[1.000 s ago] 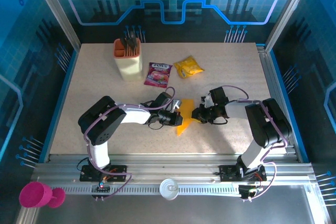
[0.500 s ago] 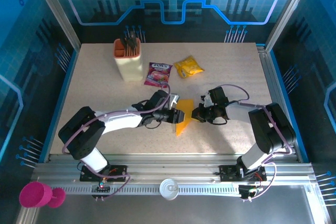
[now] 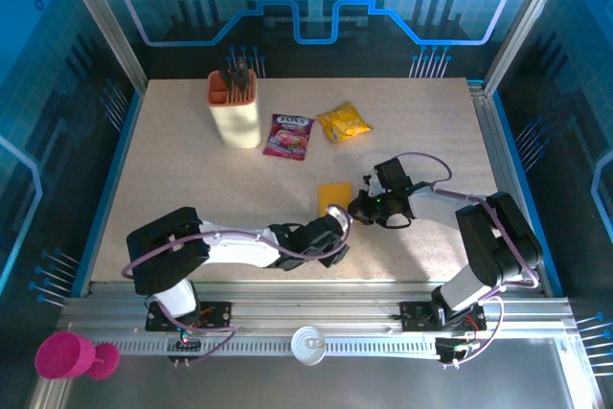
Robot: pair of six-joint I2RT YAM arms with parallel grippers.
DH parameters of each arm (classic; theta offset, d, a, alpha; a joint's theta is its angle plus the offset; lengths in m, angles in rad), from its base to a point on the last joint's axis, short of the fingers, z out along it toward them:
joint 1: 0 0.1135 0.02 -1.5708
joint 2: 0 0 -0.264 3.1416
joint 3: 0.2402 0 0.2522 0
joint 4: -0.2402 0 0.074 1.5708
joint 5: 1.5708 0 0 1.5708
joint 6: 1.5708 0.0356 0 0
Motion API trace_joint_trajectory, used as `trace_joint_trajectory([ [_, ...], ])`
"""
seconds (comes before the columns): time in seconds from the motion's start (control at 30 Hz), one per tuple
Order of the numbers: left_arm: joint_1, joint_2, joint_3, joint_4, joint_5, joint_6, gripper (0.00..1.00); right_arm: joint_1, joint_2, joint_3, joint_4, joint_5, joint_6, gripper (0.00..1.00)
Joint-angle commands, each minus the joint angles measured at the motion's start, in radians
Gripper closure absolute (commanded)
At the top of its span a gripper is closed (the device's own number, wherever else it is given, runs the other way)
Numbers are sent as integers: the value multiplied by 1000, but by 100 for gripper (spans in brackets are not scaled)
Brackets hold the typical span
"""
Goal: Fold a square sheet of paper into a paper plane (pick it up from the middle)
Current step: Fold the wing for the fifth time at the center of the table.
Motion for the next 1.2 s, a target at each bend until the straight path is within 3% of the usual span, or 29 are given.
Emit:
trace_joint_trajectory([
  [0.0,-14,44,22,21,-127,57,49,16,-18,25,-40,9,16,100],
  [0.2,-17,94,44,12,-206,61,52,20,-19,24,-42,7,21,100],
  [0.67,-9,97,5,31,-191,69,93,41,-55,7,-42,5,43,100],
  [0.77,4,80,-17,49,-168,66,100,40,-81,10,-69,7,36,79],
  [0.83,20,56,-42,69,-135,61,100,33,-117,19,-113,29,11,70],
  [0.93,53,-3,-97,122,-47,49,100,8,-162,56,-201,74,-51,65],
  [1.17,141,-112,-176,188,235,12,100,-44,-90,212,-310,52,-224,69],
])
